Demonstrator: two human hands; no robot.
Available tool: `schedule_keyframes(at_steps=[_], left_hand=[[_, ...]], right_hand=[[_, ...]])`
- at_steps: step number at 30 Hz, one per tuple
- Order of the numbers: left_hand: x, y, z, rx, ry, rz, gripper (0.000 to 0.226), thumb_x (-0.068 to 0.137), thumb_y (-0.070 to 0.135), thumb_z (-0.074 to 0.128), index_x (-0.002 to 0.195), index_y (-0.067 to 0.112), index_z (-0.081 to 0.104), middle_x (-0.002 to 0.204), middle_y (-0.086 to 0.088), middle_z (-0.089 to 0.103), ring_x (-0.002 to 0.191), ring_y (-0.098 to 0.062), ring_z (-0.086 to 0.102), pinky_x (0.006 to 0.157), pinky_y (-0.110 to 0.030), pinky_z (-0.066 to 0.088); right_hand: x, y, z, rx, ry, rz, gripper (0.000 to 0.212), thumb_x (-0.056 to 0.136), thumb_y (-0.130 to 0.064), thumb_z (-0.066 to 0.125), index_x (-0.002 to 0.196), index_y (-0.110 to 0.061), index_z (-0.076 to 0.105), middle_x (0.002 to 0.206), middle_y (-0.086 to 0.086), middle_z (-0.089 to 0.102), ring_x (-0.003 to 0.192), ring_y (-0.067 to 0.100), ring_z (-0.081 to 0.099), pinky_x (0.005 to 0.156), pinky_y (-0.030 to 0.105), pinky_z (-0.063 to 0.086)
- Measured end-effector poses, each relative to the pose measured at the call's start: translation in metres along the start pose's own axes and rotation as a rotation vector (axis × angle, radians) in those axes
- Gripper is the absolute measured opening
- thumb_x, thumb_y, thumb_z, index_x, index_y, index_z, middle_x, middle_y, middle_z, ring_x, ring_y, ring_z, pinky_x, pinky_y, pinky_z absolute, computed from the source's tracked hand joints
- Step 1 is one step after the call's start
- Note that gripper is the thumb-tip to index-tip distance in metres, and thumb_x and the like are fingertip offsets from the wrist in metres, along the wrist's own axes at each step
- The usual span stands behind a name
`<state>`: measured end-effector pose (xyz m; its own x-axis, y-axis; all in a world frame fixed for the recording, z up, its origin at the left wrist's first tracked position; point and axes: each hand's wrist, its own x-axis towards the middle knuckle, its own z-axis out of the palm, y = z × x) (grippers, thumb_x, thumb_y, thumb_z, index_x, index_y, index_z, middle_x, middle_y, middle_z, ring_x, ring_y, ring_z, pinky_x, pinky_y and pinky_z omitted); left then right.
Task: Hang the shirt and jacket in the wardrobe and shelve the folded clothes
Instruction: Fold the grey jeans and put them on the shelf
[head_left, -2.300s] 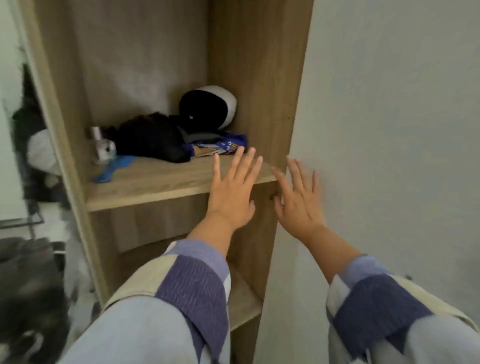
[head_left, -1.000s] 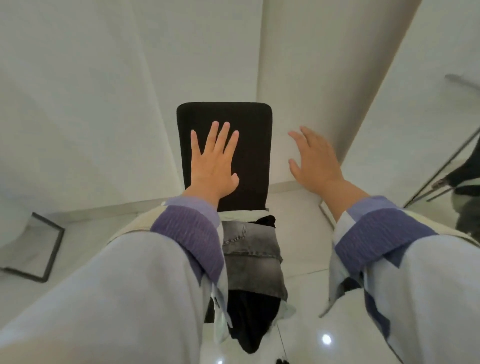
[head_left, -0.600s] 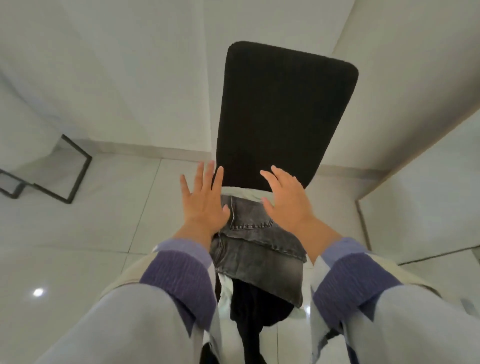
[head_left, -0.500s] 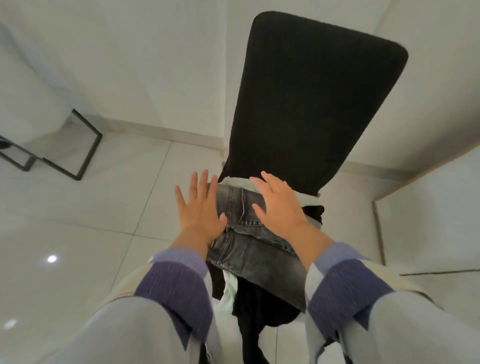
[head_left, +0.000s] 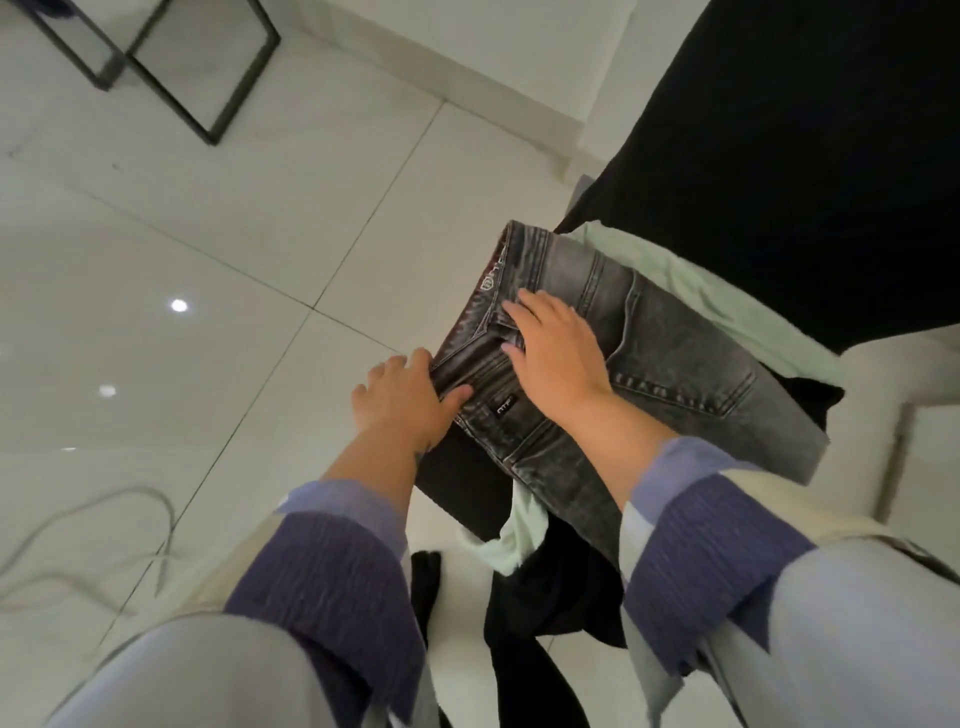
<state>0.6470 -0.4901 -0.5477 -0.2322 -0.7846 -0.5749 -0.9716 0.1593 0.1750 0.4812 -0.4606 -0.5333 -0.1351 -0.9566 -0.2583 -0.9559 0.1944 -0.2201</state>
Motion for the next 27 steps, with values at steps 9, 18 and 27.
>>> schedule_keyframes(at_steps=[9, 18, 27], left_hand=[[-0.034, 0.035, -0.057, -0.301, 0.026, 0.098, 0.022, 0.094, 0.029, 0.050, 0.110, 0.015, 0.055, 0.107, -0.011, 0.060, 0.100, -0.032, 0.058, 0.080, -0.036, 0.048], [-0.115, 0.148, -0.151, -0.168, 0.018, 0.484, 0.025, 0.093, 0.025, 0.048, 0.105, 0.006, 0.060, 0.109, -0.017, 0.063, 0.101, -0.035, 0.059, 0.083, -0.035, 0.047], [-0.260, 0.278, -0.181, 0.001, 0.122, 0.950, 0.027, 0.094, 0.024, 0.046, 0.108, 0.007, 0.061, 0.113, -0.013, 0.063, 0.106, -0.033, 0.058, 0.086, -0.037, 0.047]], right_hand=[[-0.025, 0.000, -0.067, 0.169, 0.209, 0.276, 0.032, 0.103, -0.024, 0.031, 0.129, -0.014, 0.047, 0.118, 0.011, 0.058, 0.108, 0.032, 0.053, 0.082, 0.044, 0.047], [-0.126, 0.034, -0.187, 0.298, 0.400, 0.548, 0.032, 0.103, -0.029, 0.026, 0.128, -0.016, 0.041, 0.098, 0.010, 0.065, 0.091, 0.030, 0.062, 0.075, 0.044, 0.049], [-0.306, 0.071, -0.253, 0.461, 0.829, 0.837, 0.018, 0.102, -0.019, 0.032, 0.107, -0.011, 0.047, 0.087, 0.014, 0.058, 0.082, 0.034, 0.057, 0.068, 0.038, 0.042]])
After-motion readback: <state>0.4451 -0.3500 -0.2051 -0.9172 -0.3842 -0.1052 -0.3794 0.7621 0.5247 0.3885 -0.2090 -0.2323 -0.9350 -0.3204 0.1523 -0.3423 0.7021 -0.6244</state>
